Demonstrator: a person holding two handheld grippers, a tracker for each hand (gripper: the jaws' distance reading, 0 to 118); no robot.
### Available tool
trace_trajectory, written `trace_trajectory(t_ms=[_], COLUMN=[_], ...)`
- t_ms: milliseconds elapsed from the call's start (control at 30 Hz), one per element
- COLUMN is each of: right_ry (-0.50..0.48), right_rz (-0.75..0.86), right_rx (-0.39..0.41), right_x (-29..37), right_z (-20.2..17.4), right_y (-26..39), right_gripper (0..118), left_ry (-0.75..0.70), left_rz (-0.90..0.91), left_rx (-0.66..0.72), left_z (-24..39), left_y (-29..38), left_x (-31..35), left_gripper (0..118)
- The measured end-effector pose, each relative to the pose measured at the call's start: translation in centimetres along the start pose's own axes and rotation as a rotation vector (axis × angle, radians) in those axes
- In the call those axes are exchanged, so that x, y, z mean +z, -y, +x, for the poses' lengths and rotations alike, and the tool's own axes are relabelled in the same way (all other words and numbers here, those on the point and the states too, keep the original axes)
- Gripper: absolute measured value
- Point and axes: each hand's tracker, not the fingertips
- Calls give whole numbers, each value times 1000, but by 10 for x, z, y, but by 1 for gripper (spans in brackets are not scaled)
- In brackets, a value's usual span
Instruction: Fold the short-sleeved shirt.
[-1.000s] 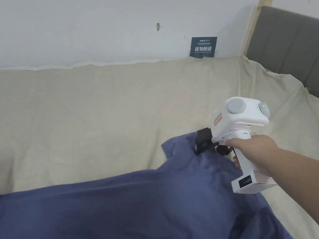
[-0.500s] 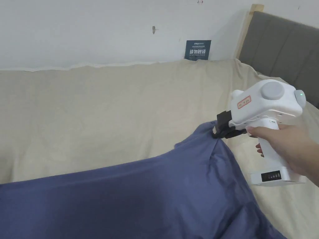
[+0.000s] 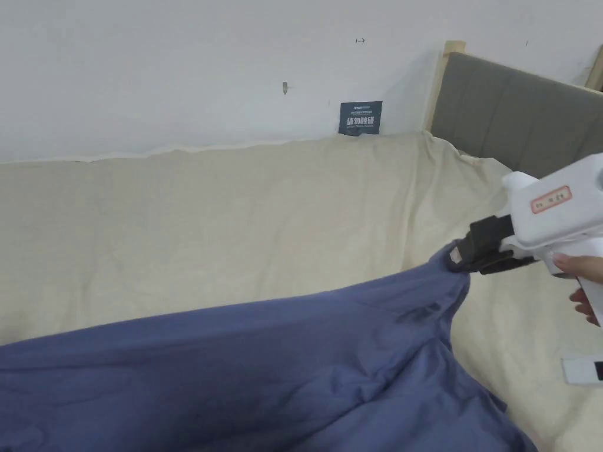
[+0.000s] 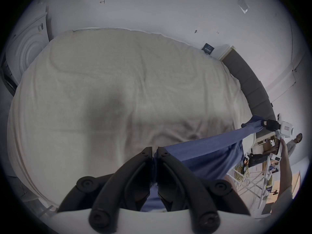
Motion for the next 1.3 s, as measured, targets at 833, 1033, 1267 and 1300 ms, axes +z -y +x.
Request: trace_trajectory(t_ms=[833, 1033, 1267, 1300], right_ry=[112, 83, -131, -159], right_rz=[12, 170, 292, 312], right_rx=[-224, -43, 44, 52], right_x=[-15, 30, 37, 35], right_z=[62, 12, -64, -72], right_y=[141, 139, 164, 168], right_gripper=[110, 110, 74, 21], left_ry=[33, -5, 58, 70], left_rz=[38, 210, 318, 349], left_rx=[157, 48, 66, 56], left_z=[-20, 6, 30, 32], left_y=[131, 138, 170, 176], left_x=[-13, 39, 59, 59], left_gripper=[108, 108, 87, 43])
